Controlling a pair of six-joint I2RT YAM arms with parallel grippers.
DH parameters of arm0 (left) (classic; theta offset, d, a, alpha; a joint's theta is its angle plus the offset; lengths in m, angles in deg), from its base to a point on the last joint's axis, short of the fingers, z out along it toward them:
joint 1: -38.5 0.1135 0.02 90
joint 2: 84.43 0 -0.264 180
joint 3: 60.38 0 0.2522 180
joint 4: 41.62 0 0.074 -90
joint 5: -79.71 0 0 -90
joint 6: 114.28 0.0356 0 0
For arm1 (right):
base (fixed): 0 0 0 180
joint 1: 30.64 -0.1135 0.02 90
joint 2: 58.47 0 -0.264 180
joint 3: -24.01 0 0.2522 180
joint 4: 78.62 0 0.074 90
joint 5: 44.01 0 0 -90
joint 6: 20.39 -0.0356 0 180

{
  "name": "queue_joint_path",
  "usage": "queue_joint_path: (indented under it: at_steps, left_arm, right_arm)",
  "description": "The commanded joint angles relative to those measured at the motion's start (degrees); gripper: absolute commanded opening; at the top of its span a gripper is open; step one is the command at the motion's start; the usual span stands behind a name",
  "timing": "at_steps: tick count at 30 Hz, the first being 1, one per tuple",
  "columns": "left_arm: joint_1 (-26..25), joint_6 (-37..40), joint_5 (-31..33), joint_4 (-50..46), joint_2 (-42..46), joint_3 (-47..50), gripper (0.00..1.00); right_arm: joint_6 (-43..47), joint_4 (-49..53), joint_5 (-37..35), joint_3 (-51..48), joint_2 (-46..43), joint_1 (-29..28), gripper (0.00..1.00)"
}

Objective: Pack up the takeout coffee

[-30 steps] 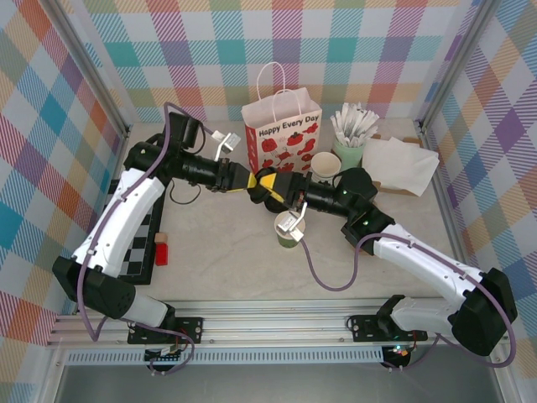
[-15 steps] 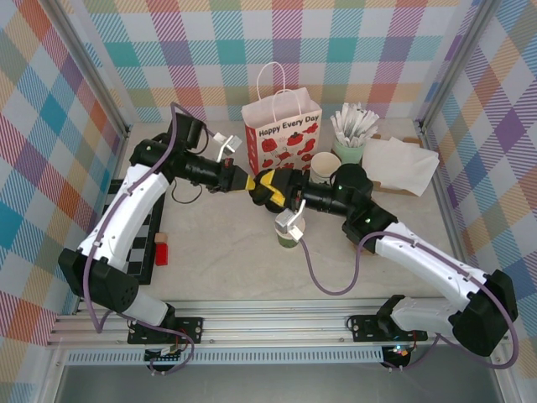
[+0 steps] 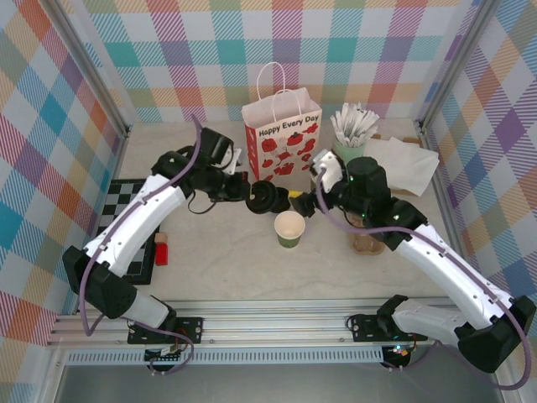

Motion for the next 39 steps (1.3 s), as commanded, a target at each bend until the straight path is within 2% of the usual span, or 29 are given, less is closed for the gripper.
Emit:
queue_joint_path:
  at_steps: [1,3,5,12,16,22,30,39]
  left_arm:
    - [-4.62,-7.1,12.68,-3.05,-0.44,-0.8,0.0]
    - [-7.44,-9.02,14.69,-3.91,-2.31,-1.61,0.0]
    - [-9.66,-9.96,15.98,-3.86,-4.07,-2.29,0.0]
    - [-14.09,-11.1,15.09,-3.06,-11.83,-4.73,0.0]
    - [-14.76,-11.08,13.8,-2.02,-14.44,-5.08,0.0]
    - [-14.78,-10.57,13.35,-2.18,-16.16,-5.32,0.0]
    - [-14.75,-9.84,12.12,-1.12,-18.0,-5.91,0.0]
    - [-14.79,-9.81,11.06,-0.86,-19.13,-5.6,0.0]
  right_arm:
    - [-34.36,7.75,-0.08,-4.08,-1.6,4.57,1.0]
    - [-43.36,4.72,8.08,-8.71,-2.8,7.93,1.0]
    - [-47.67,3.19,12.72,-12.09,-2.72,9.45,1.0]
    - [-50.6,-5.09,25.36,-18.59,0.27,9.73,0.91]
    - [-50.07,-5.34,26.62,-19.7,2.23,9.73,0.86]
    - [-49.65,-5.48,23.31,-22.16,2.21,9.73,0.77]
    - [-50.36,-11.12,28.53,-23.69,6.15,9.72,0.69]
    - [-49.96,-14.02,29.35,-24.49,7.99,9.73,0.61]
